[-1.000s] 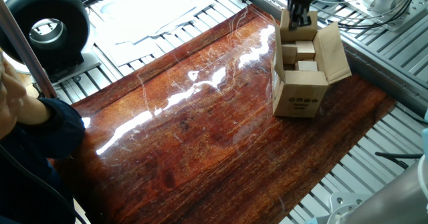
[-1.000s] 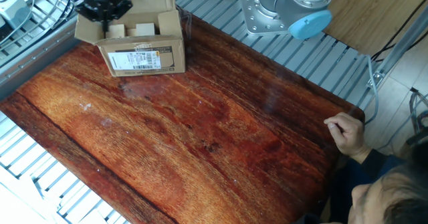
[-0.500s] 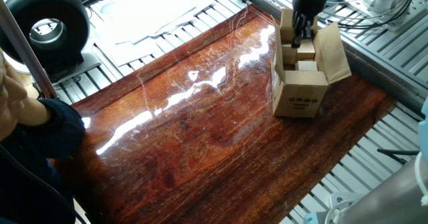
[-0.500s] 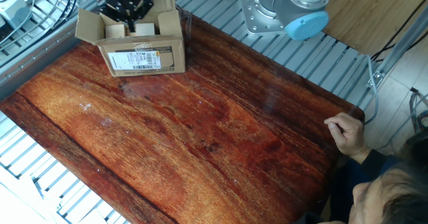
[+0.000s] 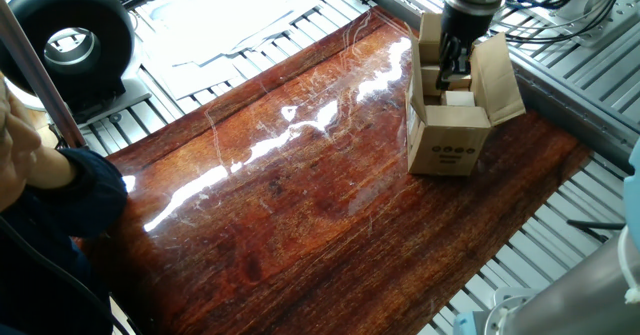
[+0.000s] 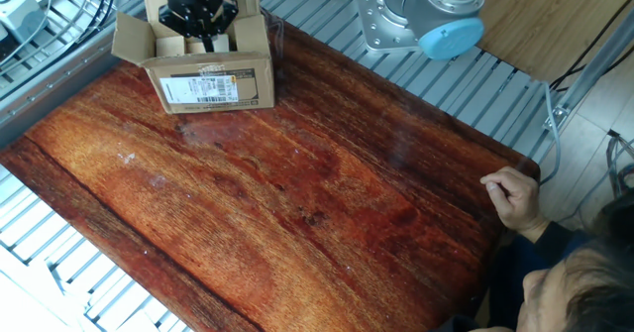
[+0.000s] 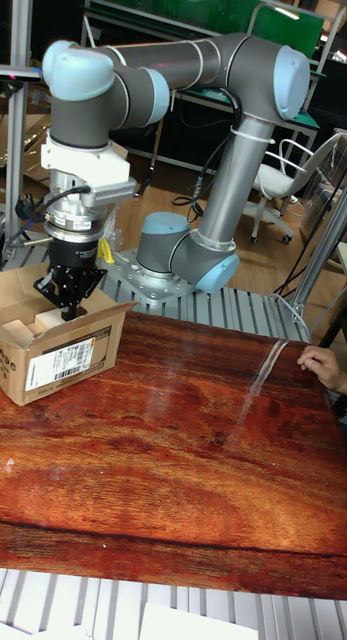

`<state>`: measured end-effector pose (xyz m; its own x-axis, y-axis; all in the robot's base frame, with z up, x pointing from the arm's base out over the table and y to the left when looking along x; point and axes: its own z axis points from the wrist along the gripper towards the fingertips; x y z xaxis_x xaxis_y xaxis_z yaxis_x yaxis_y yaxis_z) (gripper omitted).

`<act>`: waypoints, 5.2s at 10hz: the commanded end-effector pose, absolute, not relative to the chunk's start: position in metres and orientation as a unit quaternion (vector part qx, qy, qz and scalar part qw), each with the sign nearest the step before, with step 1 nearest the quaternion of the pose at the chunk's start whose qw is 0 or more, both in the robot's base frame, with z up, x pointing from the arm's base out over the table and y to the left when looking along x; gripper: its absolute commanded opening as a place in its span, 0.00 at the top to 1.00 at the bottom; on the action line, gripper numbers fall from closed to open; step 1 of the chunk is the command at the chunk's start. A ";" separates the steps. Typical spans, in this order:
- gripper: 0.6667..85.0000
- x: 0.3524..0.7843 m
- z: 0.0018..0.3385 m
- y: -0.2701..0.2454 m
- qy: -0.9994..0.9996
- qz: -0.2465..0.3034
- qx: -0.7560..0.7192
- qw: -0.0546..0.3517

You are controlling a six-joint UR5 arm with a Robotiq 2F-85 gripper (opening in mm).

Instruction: Open a box

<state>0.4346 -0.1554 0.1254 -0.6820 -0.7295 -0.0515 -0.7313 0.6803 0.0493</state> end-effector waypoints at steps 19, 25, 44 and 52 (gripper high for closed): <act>1.00 0.396 0.164 -0.104 0.935 0.154 -0.317 -0.046; 1.00 0.378 0.177 -0.084 0.941 0.194 -0.267 -0.072; 1.00 0.371 0.148 -0.068 0.955 0.172 -0.231 -0.074; 1.00 0.377 0.153 -0.076 0.960 0.138 -0.231 -0.079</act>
<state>0.3758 -0.0726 0.1410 -0.8812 -0.4674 0.0712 -0.4223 0.8459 0.3259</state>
